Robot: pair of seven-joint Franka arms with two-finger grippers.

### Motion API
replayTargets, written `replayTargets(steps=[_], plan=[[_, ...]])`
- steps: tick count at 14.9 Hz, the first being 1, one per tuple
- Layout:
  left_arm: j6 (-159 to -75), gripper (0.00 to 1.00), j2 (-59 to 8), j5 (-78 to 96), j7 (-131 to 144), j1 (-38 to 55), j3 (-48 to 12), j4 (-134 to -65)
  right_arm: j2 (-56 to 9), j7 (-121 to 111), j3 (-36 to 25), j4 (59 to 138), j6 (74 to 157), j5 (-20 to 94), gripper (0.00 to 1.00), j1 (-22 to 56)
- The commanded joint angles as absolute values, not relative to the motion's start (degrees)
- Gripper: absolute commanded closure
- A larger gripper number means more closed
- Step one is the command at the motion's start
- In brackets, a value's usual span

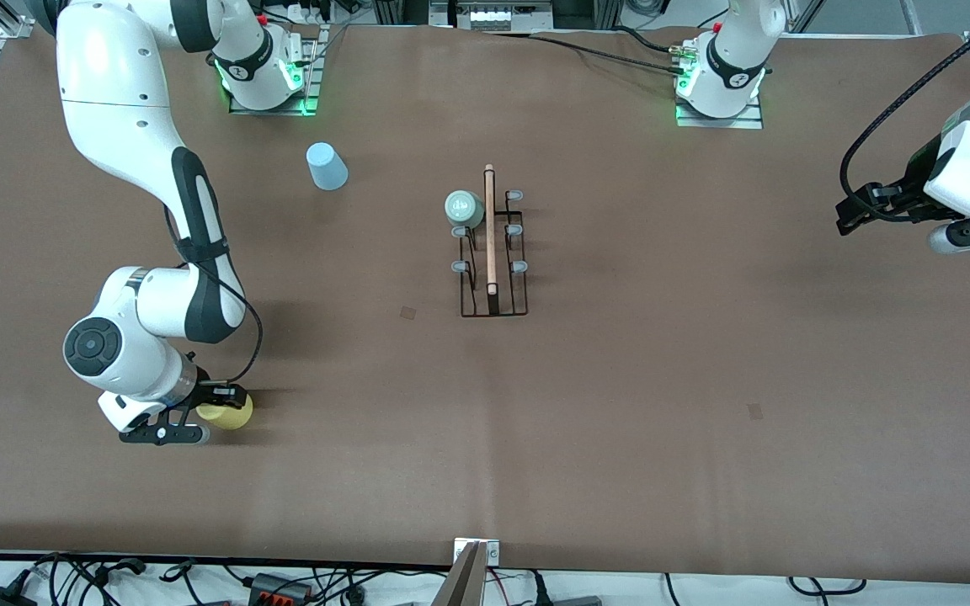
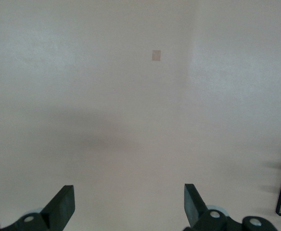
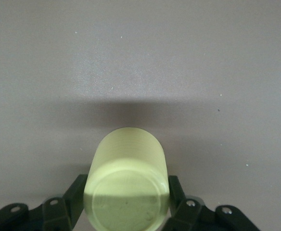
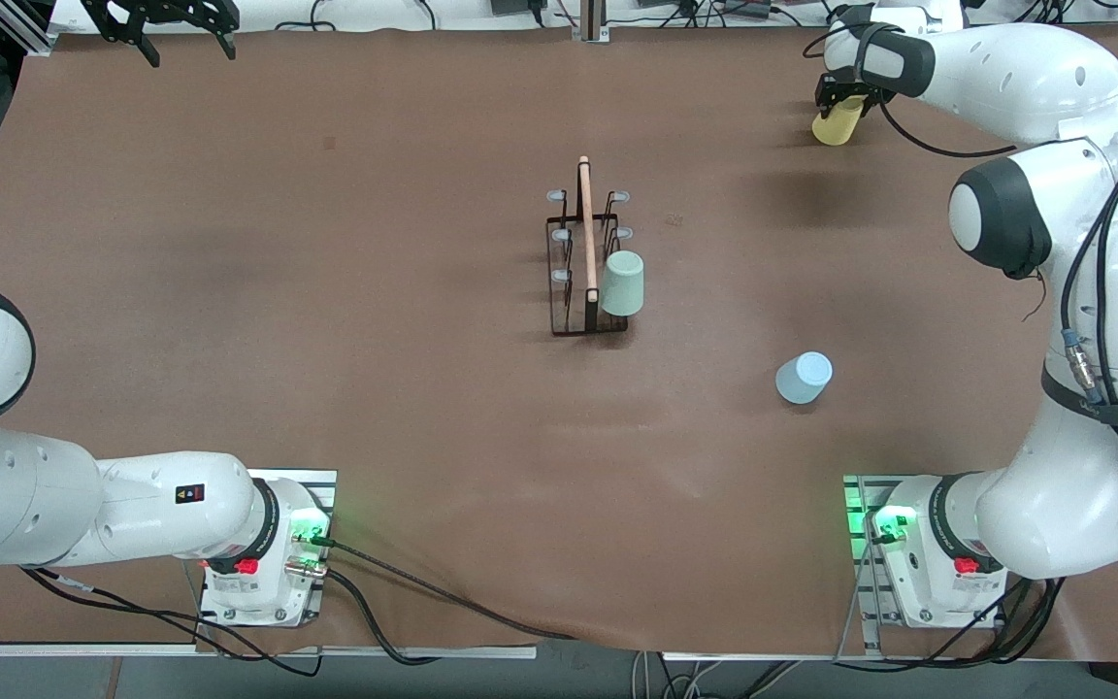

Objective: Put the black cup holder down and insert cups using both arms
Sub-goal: 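Lift the yellow cup with the right gripper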

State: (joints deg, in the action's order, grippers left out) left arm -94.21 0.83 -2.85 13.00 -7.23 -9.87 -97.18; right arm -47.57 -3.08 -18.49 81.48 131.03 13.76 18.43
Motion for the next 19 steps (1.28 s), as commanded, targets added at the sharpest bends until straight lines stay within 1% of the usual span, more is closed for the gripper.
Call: replayTargets(steps=[1, 4, 7, 9, 11, 16, 19], plan=[[-93.4, 0.0, 0.9, -1.7, 12.3, -7.4, -9.9, -96.3, -48.0, -4.6, -17.6, 80.2, 130.8, 15.0, 0.66, 17.7], [-93.4, 0.0, 0.9, -1.7, 12.3, -7.4, -9.9, -96.3, -46.5, -4.5, -17.6, 80.2, 128.5, 15.2, 0.7, 18.0], [-93.4, 0.0, 0.9, -1.7, 12.3, -7.4, -9.9, -96.3, -42.6, -4.0, -17.6, 80.2, 121.3, 15.3, 0.73, 19.3], [-93.4, 0.0, 0.9, -1.7, 12.3, -7.4, -9.9, -96.3, -39.3, -4.0, -17.6, 80.2, 115.3, 15.2, 0.73, 20.1], [-93.4, 0.0, 0.9, -1.7, 12.3, -7.4, -9.9, -96.3, -36.6, -3.4, -17.6, 80.2, 112.6, 15.2, 0.73, 22.1], [-93.3, 0.0, 0.9, -1.7, 12.3, -7.5, -9.9, -96.3, -31.5, 9.5, -17.6, 80.3, 107.8, 15.2, 0.73, 32.8], [-92.7, 0.0, 0.9, -1.6, 12.3, -7.6, -9.9, -96.3, -30.8, 15.3, -17.7, 80.2, 105.3, 15.1, 0.73, 40.3]])
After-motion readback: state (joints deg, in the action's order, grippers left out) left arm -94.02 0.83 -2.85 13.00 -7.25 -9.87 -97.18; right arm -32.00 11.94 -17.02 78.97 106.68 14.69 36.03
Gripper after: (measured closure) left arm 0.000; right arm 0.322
